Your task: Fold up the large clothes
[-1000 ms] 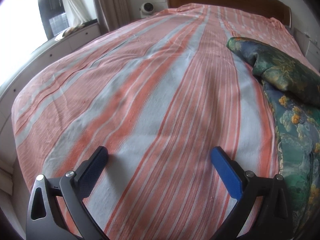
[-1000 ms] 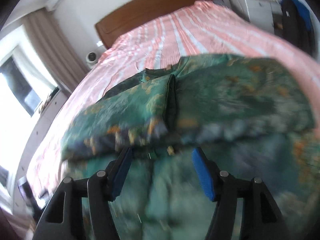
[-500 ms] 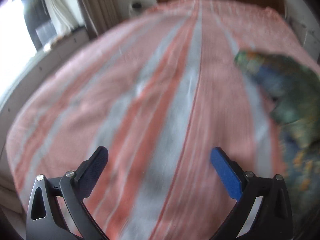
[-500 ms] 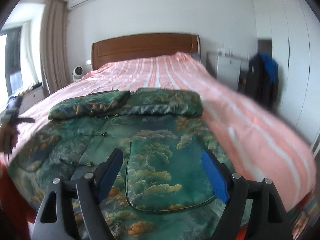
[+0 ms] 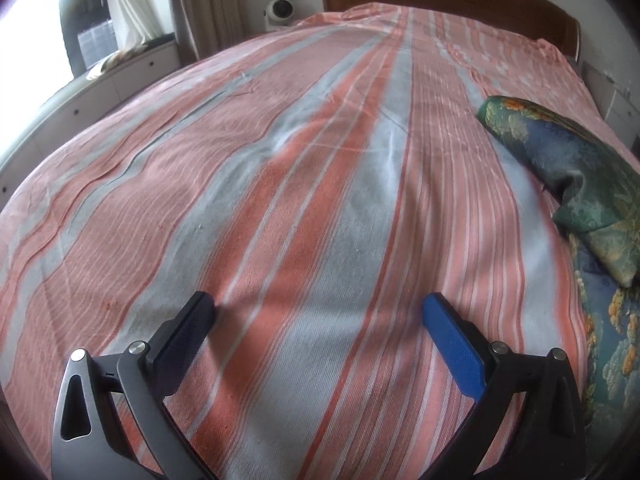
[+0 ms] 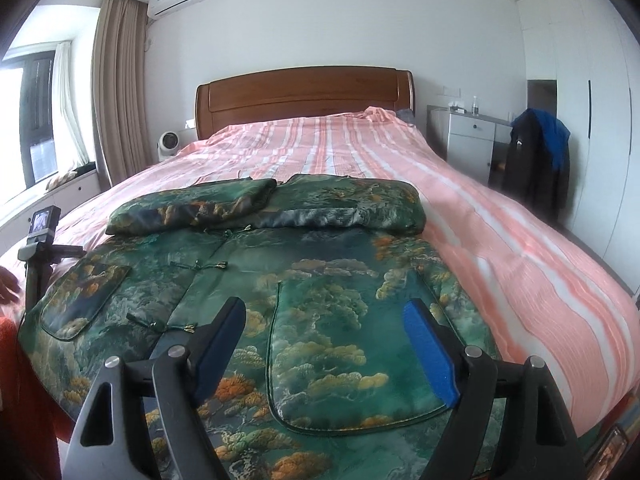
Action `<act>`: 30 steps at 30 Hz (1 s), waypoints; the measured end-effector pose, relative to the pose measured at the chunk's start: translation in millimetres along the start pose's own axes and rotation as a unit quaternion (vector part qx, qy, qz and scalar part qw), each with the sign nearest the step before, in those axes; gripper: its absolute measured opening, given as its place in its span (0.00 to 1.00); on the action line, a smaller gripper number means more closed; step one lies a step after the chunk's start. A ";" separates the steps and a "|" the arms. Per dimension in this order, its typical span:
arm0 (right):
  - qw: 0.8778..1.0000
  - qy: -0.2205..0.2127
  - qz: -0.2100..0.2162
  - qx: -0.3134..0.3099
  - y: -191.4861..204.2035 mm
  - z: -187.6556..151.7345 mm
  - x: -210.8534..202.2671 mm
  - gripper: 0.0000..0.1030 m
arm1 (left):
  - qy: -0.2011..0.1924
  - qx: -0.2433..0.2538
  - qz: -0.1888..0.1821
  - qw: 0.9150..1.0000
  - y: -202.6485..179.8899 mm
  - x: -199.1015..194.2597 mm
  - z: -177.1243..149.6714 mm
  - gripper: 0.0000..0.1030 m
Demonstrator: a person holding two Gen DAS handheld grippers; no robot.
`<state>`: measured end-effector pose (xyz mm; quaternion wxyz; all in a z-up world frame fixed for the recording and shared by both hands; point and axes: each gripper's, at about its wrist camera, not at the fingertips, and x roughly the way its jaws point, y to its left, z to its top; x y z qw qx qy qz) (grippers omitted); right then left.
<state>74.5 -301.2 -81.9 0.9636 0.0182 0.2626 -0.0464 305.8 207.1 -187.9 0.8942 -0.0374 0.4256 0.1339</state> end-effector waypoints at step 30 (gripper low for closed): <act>0.999 0.000 0.019 -0.039 16.8 -7.5 8.8 0.82 | 0.000 -0.001 -0.001 1.000 1.2 0.0 -0.7 1.00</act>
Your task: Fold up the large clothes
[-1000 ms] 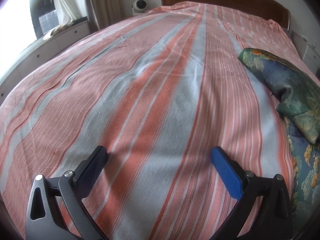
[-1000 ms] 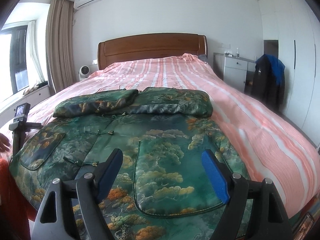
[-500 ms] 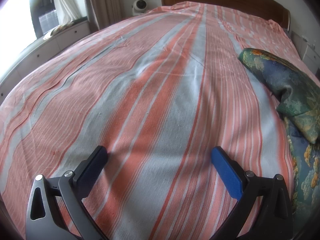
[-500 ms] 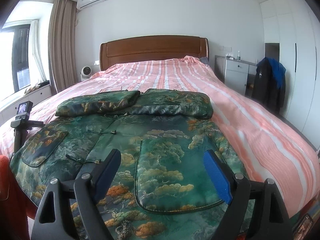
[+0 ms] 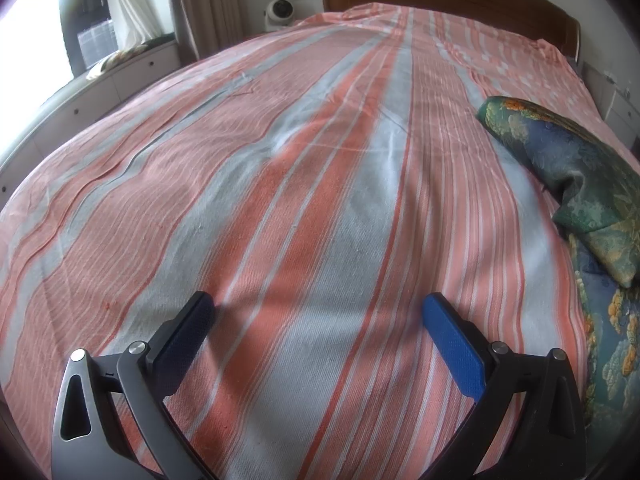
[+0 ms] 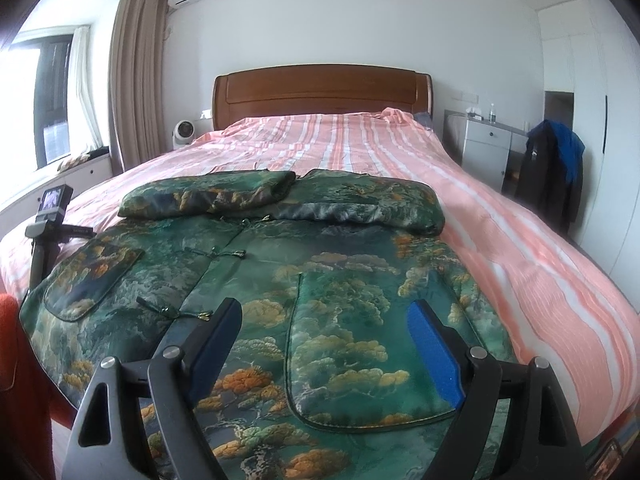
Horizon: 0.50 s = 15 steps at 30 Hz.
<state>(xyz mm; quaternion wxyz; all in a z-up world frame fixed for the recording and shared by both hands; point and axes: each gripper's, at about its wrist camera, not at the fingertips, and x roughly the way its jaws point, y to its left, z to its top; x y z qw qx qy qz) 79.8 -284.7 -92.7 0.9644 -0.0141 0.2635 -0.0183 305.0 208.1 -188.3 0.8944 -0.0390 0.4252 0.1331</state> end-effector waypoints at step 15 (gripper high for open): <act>1.000 -0.002 0.009 -0.024 11.0 -0.5 -3.0 0.82 | 0.000 0.000 0.000 1.000 0.1 0.0 0.0 1.00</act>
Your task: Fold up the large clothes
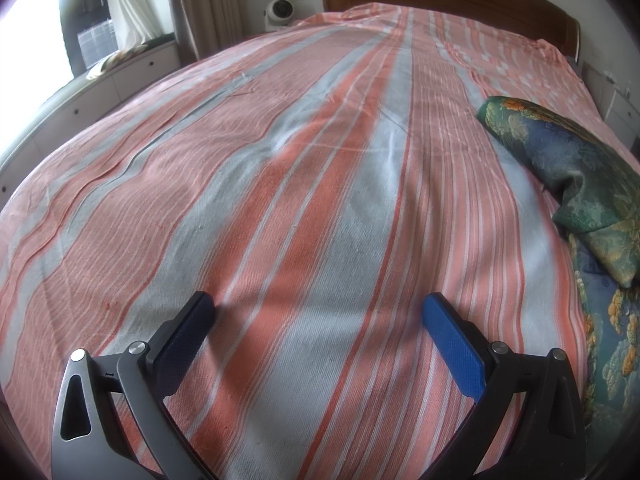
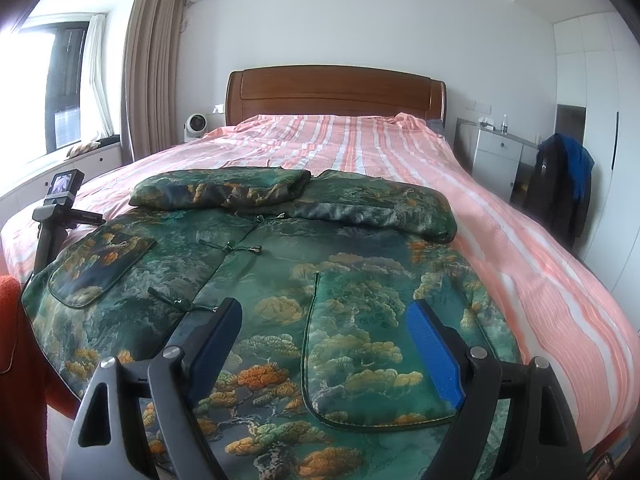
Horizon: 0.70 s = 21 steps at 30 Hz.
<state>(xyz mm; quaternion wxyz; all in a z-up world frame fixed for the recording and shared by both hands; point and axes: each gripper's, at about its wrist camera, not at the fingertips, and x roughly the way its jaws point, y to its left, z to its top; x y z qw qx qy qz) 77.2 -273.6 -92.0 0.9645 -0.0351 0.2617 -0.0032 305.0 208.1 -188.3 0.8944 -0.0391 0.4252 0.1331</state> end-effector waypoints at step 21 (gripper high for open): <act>1.000 0.010 0.014 0.009 1.1 -0.5 7.3 0.82 | 0.000 0.000 0.000 1.000 -0.3 0.2 0.1 1.00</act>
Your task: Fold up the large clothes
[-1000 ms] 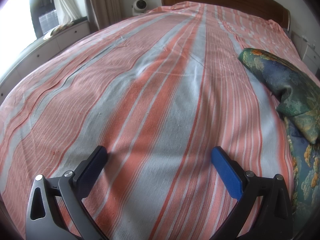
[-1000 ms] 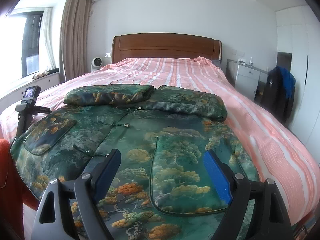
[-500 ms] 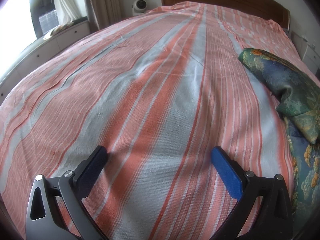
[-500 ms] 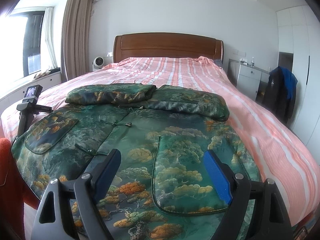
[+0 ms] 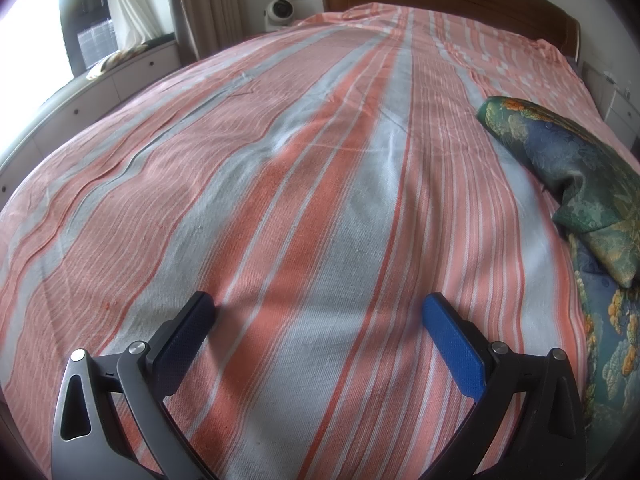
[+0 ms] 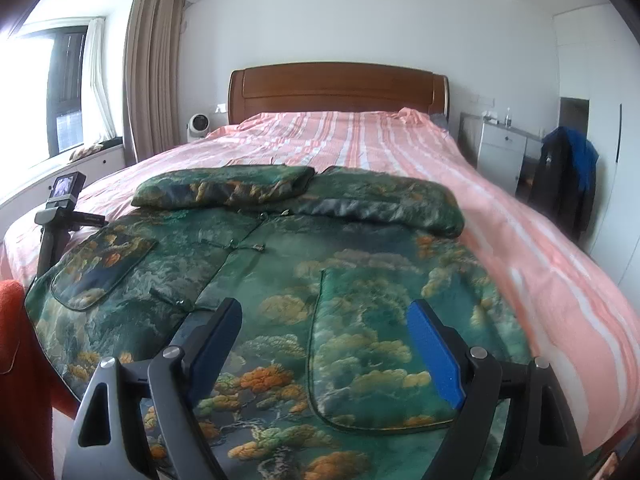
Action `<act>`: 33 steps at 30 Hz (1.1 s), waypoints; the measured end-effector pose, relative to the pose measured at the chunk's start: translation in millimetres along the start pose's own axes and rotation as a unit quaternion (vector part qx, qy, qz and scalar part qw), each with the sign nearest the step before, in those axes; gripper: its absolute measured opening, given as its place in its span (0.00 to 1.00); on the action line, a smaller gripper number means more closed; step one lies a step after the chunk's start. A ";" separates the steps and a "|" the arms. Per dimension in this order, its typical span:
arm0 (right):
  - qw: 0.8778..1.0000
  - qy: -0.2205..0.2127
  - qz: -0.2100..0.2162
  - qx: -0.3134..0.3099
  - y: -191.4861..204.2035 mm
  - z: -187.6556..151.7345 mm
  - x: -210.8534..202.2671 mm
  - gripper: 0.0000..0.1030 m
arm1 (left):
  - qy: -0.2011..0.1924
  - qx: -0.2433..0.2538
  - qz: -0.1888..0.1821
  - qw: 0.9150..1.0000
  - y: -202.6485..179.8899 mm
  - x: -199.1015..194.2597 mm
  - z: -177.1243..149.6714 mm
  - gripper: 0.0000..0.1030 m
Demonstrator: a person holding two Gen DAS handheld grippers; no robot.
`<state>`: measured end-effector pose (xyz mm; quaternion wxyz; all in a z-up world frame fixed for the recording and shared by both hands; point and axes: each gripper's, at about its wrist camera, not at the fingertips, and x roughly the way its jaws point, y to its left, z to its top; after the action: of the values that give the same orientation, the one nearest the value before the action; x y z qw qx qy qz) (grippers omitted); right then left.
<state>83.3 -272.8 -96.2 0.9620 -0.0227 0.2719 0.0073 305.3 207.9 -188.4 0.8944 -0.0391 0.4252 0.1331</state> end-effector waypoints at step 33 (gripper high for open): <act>0.999 -0.010 0.017 -0.046 23.5 -3.1 -6.2 0.82 | 0.000 0.000 0.000 1.000 0.0 0.0 0.0 1.00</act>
<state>75.8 -249.4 -96.5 0.9625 -0.0624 0.2617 0.0365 305.3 207.9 -188.4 0.8944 -0.0390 0.4252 0.1331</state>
